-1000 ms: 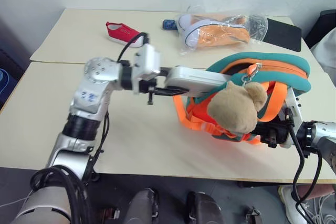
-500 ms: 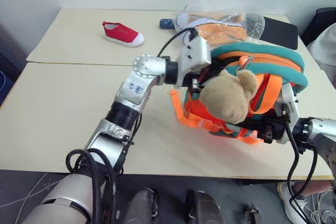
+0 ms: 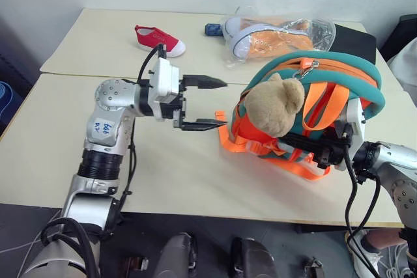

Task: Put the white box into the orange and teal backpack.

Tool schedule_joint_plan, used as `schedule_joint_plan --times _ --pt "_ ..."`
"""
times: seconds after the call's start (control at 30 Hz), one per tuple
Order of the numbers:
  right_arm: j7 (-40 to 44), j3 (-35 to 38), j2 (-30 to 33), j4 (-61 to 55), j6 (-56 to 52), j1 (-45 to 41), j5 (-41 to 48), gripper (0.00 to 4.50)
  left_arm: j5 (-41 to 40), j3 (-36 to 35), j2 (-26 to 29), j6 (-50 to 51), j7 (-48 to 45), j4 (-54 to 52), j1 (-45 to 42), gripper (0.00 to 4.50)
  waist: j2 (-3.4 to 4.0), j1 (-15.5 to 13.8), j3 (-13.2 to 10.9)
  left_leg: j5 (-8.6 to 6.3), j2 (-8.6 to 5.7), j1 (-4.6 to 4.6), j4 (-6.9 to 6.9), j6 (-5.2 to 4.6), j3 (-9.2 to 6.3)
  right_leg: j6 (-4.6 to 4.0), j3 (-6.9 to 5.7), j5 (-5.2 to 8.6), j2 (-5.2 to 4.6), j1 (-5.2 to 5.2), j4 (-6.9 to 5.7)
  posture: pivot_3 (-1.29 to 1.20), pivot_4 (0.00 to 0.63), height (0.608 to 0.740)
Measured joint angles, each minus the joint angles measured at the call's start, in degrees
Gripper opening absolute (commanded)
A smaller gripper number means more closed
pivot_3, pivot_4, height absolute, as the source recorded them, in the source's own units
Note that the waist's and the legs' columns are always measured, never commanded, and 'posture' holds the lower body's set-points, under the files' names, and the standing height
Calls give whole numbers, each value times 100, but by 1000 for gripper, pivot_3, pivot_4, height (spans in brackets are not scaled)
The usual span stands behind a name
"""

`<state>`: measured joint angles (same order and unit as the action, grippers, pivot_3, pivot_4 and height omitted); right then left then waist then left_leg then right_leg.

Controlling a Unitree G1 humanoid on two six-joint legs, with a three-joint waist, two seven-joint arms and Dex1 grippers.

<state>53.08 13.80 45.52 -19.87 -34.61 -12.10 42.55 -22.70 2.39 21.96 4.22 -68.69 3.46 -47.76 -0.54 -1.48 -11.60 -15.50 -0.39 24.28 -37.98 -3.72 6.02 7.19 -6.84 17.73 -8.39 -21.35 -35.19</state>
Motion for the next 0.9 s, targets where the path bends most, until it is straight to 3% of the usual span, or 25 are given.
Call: schedule_joint_plan --times 0.17,0.3,0.43,0.67,0.77,0.9 --pt "65 -16 -14 89 95 0 -95 0 -50 149 -555 -18 497 -504 143 3993 0 13 0 1 4 -5 1 0 5 0 -3 0 8 -4 -11 0 150 740" --pt "80 -16 -85 189 204 1 -131 0 40 468 -650 -257 472 -550 273 3993 0 7 0 2 4 -7 0 -1 11 0 -20 0 9 -4 -12 0 150 740" --pt "116 -16 -85 214 244 0 -216 0 306 765 -737 -559 484 -454 321 3163 0 -3 0 2 4 -7 0 -2 10 0 -38 0 6 -3 -11 0 150 740" --pt "124 -16 -140 219 350 46 -289 0 555 891 -868 -803 673 -151 281 923 0 -1 0 3 4 -7 0 -2 7 0 -42 0 3 -3 -11 0 150 740" --pt "123 -15 -147 215 414 133 -298 0 573 873 -776 -800 692 -33 187 157 0 -3 0 3 4 -7 -1 -2 6 0 -45 0 3 -2 -12 0 150 740" --pt "121 43 -150 202 491 217 -272 0 -98 316 -583 -100 747 59 -25 17 0 6 0 3 5 -7 -1 -2 2 0 -46 0 3 -2 -15 0 150 740"
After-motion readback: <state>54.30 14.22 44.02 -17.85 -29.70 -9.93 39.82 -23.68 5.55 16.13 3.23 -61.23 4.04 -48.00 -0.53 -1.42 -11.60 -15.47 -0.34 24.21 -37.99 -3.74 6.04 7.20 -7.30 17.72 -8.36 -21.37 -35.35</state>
